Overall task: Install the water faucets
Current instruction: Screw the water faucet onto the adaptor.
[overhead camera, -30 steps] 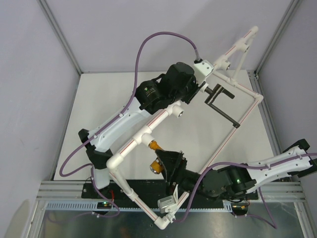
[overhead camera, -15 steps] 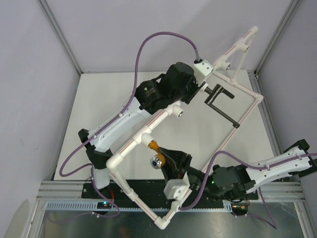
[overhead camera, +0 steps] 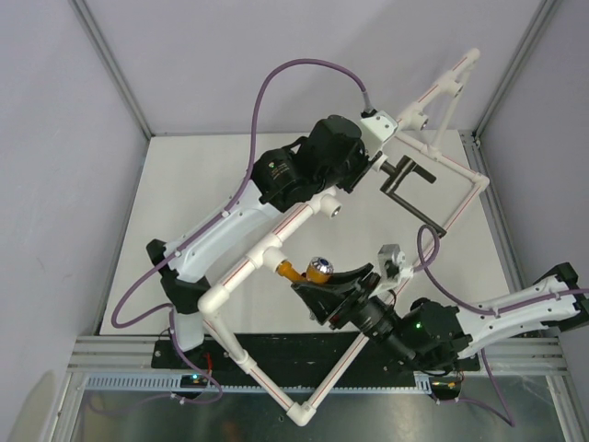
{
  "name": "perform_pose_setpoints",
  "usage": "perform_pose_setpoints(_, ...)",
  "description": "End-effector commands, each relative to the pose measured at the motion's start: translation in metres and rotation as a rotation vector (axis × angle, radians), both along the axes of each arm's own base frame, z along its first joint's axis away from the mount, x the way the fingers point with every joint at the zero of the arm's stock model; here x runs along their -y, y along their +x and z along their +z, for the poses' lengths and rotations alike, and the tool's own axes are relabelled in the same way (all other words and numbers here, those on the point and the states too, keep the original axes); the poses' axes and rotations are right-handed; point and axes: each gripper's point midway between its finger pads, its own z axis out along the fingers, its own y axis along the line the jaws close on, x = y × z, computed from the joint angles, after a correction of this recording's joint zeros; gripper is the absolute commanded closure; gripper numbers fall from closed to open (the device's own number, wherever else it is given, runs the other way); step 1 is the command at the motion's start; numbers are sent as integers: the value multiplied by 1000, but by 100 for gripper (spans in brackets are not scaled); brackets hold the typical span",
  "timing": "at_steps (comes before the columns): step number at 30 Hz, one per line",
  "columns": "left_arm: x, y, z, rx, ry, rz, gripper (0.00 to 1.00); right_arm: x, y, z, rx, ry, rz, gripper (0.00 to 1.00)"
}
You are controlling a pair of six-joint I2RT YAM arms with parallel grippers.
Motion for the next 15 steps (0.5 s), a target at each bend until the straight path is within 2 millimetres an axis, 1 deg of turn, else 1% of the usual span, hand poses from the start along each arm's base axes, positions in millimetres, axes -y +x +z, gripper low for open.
perform_pose_setpoints(1,-54,0,-166,-281,567,29,91,26,16,23,-635,567,82,100)
perform_pose_setpoints(3,-54,-1,-166,-279,568,29,91,33,22,17,-883,741,142,100)
perform_pose_setpoints(4,-54,-1,-166,-278,570,29,91,36,24,16,-951,798,164,100)
perform_pose_setpoints(5,-55,-1,-166,-277,571,30,91,40,26,18,-977,837,179,100)
perform_pose_setpoints(7,-55,-1,-166,-275,574,32,91,48,30,20,-975,874,181,99)
perform_pose_setpoints(10,-54,-1,-165,-273,573,33,91,59,37,19,-949,877,150,74)
perform_pose_setpoints(11,-54,-1,-165,-273,573,32,91,61,38,17,-937,868,140,63)
perform_pose_setpoints(12,-54,-1,-165,-272,573,32,91,64,39,17,-925,862,136,54)
perform_pose_setpoints(14,-55,-1,-165,-272,575,32,91,68,39,16,-880,829,127,31)
perform_pose_setpoints(15,-55,0,-165,-271,576,32,91,70,40,14,-849,799,113,16)
